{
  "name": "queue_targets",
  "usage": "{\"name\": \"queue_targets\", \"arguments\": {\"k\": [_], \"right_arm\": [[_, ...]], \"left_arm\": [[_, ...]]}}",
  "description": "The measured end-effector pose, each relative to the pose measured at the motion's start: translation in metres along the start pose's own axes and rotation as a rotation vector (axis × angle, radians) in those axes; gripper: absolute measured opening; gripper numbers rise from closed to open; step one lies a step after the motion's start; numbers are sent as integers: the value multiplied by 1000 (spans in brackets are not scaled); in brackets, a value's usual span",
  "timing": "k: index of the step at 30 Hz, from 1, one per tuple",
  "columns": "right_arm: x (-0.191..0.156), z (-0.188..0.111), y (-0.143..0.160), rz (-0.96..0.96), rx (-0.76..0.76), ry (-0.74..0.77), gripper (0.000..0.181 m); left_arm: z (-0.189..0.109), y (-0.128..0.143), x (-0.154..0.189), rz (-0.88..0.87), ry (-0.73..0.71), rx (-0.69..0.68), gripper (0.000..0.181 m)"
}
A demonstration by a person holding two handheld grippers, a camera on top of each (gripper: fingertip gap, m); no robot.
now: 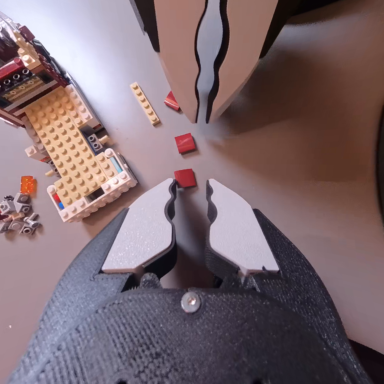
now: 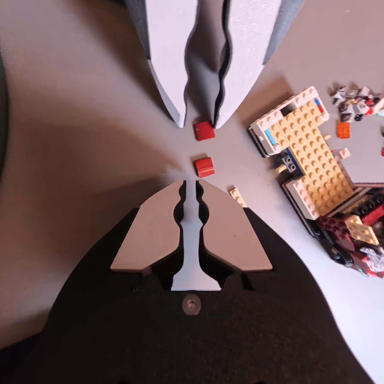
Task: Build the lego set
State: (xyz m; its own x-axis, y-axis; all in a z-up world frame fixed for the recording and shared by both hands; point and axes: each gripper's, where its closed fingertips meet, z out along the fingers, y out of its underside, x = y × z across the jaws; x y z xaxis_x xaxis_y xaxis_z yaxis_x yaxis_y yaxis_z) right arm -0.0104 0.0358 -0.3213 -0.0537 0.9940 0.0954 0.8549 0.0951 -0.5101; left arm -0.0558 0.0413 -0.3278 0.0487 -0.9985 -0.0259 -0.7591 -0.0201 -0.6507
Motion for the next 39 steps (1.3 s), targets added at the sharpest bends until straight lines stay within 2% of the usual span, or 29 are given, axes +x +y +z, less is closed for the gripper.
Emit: {"name": "queue_targets", "arguments": {"k": [5, 12, 16, 19, 23, 27, 31, 35, 37, 39], "right_arm": [[13, 8, -5, 67, 18, 15, 26], [8, 17, -6, 7, -80, -57, 17], [-2, 10, 4, 8, -109, -90, 19], [-1, 0, 11, 40, -99, -67, 26], [14, -22, 5, 130, 38, -13, 32], [40, -48, -10, 208, 217, 79, 33], [70, -69, -26, 250, 399, 215, 33], [119, -104, -31, 356, 683, 501, 35], [136, -118, -23, 401, 766, 602, 35], [144, -127, -16, 423, 809, 654, 29]], "left_arm": [[1, 3, -2, -24, 0, -8, 28], [-2, 3, -4, -36, 7, 7, 28], [0, 3, -3, -46, 19, 15, 26], [4, 1, 0, -37, 28, 26, 22], [0, -5, -1, -23, 23, 61, 29], [-20, -25, -14, -73, 0, 217, 32], [-46, -38, -49, -142, -146, 389, 24], [-85, -44, -85, -240, -315, 589, 8], [-100, -39, -105, -289, -422, 638, 3], [-110, -32, -131, -345, -533, 632, 2]]}}
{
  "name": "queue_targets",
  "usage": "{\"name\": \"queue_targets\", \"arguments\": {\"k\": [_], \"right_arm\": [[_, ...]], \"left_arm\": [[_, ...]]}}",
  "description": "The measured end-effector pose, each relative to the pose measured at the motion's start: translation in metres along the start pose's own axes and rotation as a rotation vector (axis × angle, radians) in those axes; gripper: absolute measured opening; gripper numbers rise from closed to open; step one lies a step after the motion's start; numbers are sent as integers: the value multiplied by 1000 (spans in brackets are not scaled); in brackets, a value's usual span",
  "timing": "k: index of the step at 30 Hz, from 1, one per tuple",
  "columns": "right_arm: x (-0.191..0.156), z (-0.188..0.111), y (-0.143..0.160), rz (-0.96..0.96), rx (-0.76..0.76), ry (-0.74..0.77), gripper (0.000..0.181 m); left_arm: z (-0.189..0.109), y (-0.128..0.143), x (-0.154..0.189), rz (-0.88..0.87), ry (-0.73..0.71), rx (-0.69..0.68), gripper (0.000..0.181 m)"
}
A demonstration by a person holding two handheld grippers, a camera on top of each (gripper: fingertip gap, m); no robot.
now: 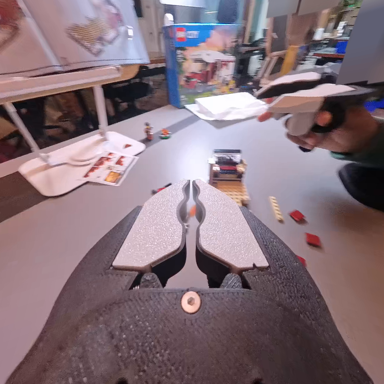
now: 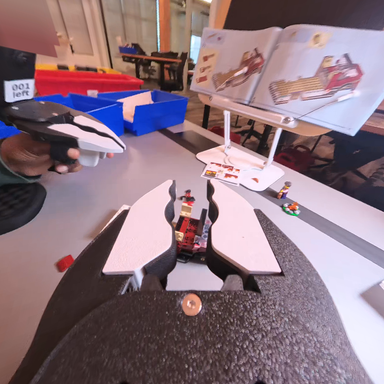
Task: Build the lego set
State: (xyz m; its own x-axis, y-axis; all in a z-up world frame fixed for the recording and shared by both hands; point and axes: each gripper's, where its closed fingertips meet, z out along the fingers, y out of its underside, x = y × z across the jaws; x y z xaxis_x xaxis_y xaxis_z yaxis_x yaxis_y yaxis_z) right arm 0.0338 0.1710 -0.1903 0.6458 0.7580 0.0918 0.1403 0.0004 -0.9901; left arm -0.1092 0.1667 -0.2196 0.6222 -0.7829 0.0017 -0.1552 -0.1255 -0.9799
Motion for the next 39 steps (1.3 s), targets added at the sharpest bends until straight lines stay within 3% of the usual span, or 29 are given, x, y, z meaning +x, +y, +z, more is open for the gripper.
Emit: {"name": "queue_targets", "arguments": {"k": [5, 10, 13, 17, 20, 31, 39], "right_arm": [[9, -5, -4, 33, 46, 27, 24], [5, -11, 3, 40, 22, 6, 24], [2, -16, 4, 51, 19, -23, 24], [1, -18, 4, 87, 20, -52, 24], [2, -18, 5, 90, 18, -54, 23], [1, -16, 9, 116, 5, -61, 22], [2, -17, 8, 119, 10, -57, 22]], "left_arm": [[47, 0, -72, -134, -176, -126, 18], [109, 44, -152, -417, -245, -285, 34], [132, 55, -180, -435, -217, -313, 41], [151, 69, -192, -287, -190, -428, 59], [160, 76, -192, -169, -192, -490, 63], [157, 79, -186, 80, -251, -554, 13], [131, 53, -184, 53, -291, -412, 4]]}}
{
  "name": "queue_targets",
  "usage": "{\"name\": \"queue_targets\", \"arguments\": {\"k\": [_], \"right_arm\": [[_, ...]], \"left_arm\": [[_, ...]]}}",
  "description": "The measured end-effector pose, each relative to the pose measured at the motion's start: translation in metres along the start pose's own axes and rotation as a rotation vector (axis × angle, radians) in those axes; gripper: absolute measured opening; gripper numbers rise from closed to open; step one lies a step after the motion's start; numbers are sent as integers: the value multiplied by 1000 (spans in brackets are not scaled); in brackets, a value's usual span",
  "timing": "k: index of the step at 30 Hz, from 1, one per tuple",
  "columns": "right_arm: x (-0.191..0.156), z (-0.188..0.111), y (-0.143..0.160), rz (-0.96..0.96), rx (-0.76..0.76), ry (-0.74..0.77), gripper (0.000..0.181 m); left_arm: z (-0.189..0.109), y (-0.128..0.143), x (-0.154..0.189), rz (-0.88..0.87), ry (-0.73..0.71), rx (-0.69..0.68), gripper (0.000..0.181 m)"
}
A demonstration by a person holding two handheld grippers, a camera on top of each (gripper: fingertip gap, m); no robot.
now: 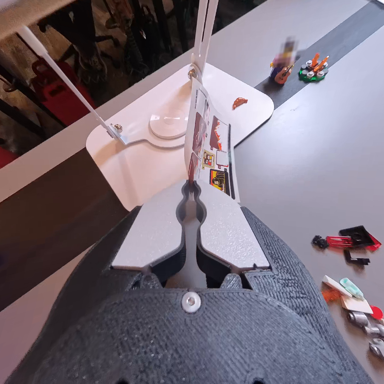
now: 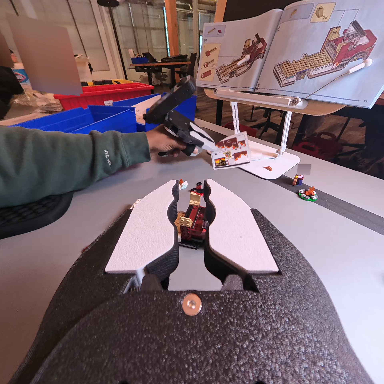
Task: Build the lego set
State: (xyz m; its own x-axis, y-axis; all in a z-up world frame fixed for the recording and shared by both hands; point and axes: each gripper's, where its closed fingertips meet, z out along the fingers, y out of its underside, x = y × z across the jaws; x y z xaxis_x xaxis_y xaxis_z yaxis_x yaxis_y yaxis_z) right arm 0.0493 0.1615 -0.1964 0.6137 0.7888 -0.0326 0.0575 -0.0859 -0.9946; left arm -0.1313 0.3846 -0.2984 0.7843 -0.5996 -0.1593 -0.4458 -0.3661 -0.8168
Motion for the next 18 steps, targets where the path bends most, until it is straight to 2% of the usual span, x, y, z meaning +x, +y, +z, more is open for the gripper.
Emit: {"name": "queue_targets", "arguments": {"k": [4, 7, 14, 18], "right_arm": [[-1, 0, -2, -18, 3, 0, 23], [1, 3, -10, -45, 3, -2, 25], [5, 24, -33, -87, -42, -86, 40], [-11, 35, -43, 0, -23, -224, 42]], "left_arm": [[-31, -15, 8, -17, 20, 81, 4], [-59, -29, 28, -32, 91, 139, 4], [-142, -56, 112, -114, 460, 284, 4], [-187, -55, 158, -155, 660, 336, 4]]}}
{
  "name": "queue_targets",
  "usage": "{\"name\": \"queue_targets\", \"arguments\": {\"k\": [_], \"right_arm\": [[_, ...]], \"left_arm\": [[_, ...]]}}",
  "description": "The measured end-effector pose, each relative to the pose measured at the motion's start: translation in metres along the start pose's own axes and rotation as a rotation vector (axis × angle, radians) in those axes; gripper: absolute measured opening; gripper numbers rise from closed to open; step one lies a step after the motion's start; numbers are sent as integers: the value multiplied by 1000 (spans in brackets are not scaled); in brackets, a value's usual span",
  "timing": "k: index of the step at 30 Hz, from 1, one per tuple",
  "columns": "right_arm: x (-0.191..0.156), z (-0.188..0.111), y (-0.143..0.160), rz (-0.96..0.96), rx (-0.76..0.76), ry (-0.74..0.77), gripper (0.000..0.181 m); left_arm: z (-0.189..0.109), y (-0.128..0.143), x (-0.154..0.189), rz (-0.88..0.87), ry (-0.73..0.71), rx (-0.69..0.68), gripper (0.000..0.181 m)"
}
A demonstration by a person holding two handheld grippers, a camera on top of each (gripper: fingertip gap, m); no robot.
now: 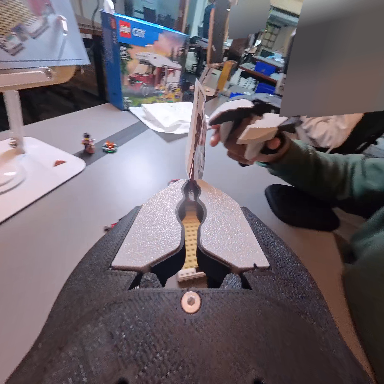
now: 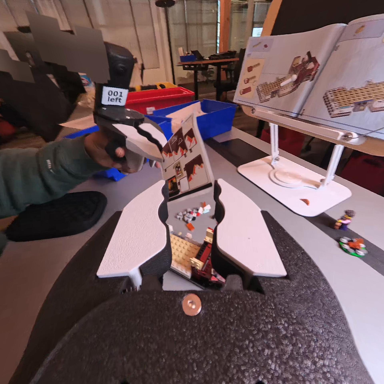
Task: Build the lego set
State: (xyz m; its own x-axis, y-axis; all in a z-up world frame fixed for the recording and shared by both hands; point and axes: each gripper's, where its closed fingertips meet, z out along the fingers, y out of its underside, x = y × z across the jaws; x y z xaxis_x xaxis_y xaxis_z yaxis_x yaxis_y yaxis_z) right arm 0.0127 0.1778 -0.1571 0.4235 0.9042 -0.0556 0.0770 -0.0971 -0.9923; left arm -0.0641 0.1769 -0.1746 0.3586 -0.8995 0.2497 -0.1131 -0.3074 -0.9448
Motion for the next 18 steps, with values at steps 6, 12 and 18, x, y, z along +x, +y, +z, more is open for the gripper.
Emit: {"name": "queue_targets", "arguments": {"k": [6, 12, 18], "right_arm": [[-49, 0, 8, 57, 12, -188, 0], [-89, -8, 10, 86, -3, -303, 0], [-93, -9, 13, 69, -12, -257, 0]], "left_arm": [[-16, 22, 43, -31, 93, 12, 4], [-28, 37, 53, -91, 146, 36, 4], [-37, 37, 58, -78, 195, 63, 5]]}}
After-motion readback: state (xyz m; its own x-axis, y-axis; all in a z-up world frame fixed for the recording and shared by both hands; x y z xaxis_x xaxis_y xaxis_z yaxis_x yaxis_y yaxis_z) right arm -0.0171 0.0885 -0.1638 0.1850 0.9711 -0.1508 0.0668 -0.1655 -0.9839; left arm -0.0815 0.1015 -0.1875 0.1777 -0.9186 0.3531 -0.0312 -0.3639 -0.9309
